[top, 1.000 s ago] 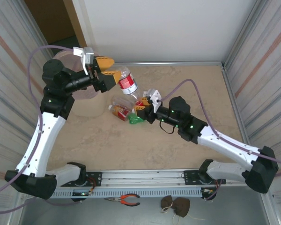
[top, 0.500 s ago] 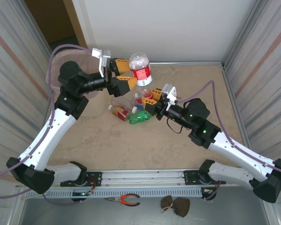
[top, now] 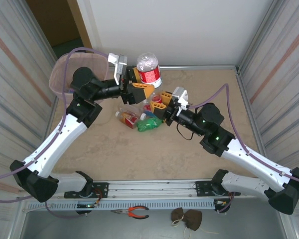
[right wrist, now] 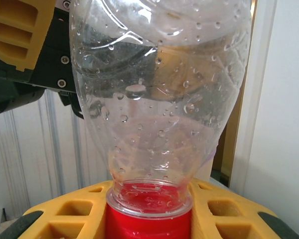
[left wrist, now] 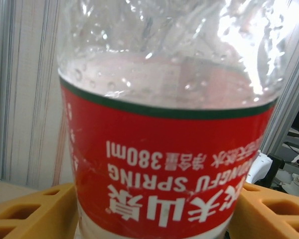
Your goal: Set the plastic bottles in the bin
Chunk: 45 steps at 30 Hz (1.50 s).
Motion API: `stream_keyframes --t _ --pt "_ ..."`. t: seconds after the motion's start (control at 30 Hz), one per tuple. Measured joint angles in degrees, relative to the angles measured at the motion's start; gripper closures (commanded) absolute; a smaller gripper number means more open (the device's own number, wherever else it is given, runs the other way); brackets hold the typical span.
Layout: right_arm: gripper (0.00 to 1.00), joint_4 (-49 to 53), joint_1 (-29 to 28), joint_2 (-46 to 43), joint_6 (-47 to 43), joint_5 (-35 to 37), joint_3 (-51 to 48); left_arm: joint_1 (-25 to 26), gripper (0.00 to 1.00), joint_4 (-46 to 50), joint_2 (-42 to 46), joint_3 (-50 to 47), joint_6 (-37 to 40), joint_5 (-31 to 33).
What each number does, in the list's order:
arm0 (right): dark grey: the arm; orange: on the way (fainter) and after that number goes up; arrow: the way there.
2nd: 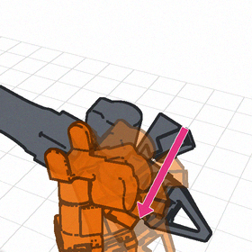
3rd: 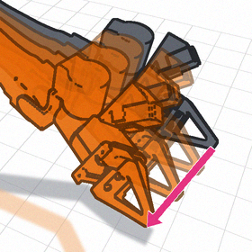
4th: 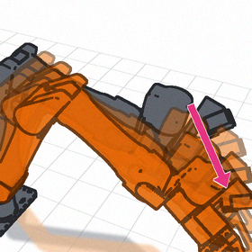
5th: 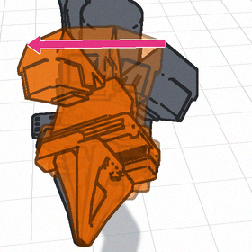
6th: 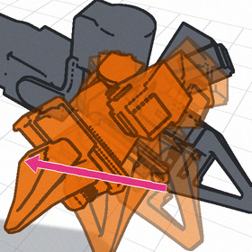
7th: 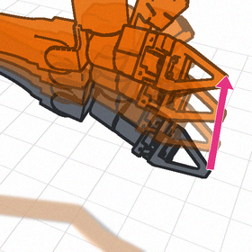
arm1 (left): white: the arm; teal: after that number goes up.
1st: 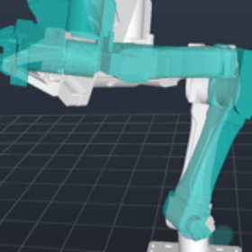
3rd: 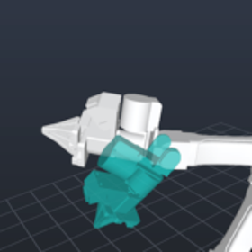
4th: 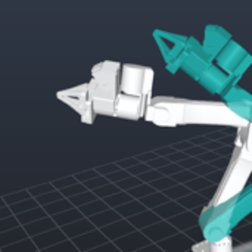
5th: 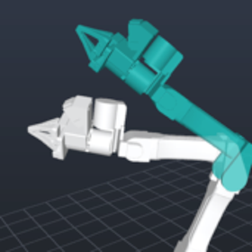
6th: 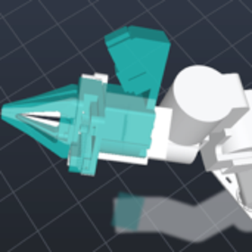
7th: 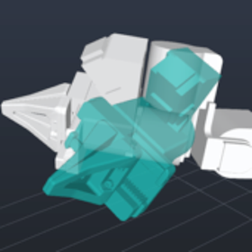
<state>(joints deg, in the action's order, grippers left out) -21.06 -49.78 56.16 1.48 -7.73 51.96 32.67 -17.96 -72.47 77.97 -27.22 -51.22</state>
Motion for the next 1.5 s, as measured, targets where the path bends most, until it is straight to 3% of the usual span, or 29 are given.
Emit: stream_keyframes --t 0.27,0.43,0.7,0.83,1.13,1.37,1.5 --pt "0.67 0.0 0.0 0.1 0.0 0.0 0.0 0.1 0.42 -0.4 0.0 0.0 0.3 0.2" --pt "0.47 0.3 0.0 0.1 0.6 0.0 0.3 0.1 0.44 0.1 0.0 -0.1 1.2 1.1" --pt "0.24 1.5 0.0 -0.7 1.0 0.7 0.7 -1.2 0.45 4.3 0.1 -0.1 5.0 3.7" --pt "0.23 2.9 0.0 -2.8 1.0 1.2 0.7 -3.8 0.45 7.2 0.4 0.1 6.3 5.0" --pt "0.22 5.7 0.0 -8.7 0.9 4.2 0.6 -12.4 0.46 26.1 0.5 9.6 14.7 11.2" --pt "0.22 7.8 0.0 -10.3 0.8 5.9 0.1 -21.8 0.49 42.3 -2.1 21.3 21.3 15.7" --pt "0.22 8.7 0.0 -10.3 0.8 6.5 -0.2 -28.3 0.49 47.2 -3.6 23.3 22.1 16.9"
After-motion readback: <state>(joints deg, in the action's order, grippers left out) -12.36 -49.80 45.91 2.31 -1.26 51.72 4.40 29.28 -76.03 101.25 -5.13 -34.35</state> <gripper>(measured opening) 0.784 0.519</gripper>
